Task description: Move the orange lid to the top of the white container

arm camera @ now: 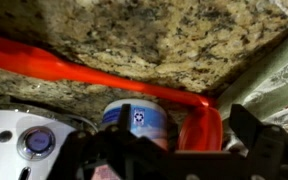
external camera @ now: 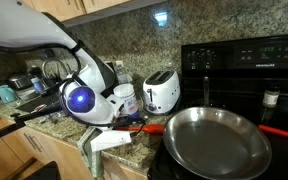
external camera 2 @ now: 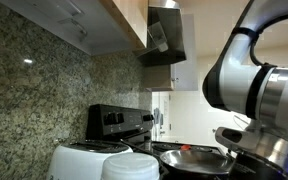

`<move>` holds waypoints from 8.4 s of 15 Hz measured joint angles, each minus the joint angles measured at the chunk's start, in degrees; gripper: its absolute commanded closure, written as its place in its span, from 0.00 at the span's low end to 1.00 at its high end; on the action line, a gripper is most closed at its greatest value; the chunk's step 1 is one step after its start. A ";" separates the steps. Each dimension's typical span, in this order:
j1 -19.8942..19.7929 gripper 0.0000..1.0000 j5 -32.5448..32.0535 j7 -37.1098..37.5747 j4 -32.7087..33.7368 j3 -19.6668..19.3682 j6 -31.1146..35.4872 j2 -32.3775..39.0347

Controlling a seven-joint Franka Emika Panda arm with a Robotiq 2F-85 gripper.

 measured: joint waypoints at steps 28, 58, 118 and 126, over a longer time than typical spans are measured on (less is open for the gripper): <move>20.55 0.41 5.15 0.00 2.61 -12.53 0.23 0.69; 56.76 0.96 -5.11 0.02 -6.88 -50.59 0.25 -8.47; 86.23 0.96 22.81 14.98 -17.84 -94.48 -58.19 48.89; 82.02 0.96 17.41 24.66 -17.70 -96.28 -66.59 48.40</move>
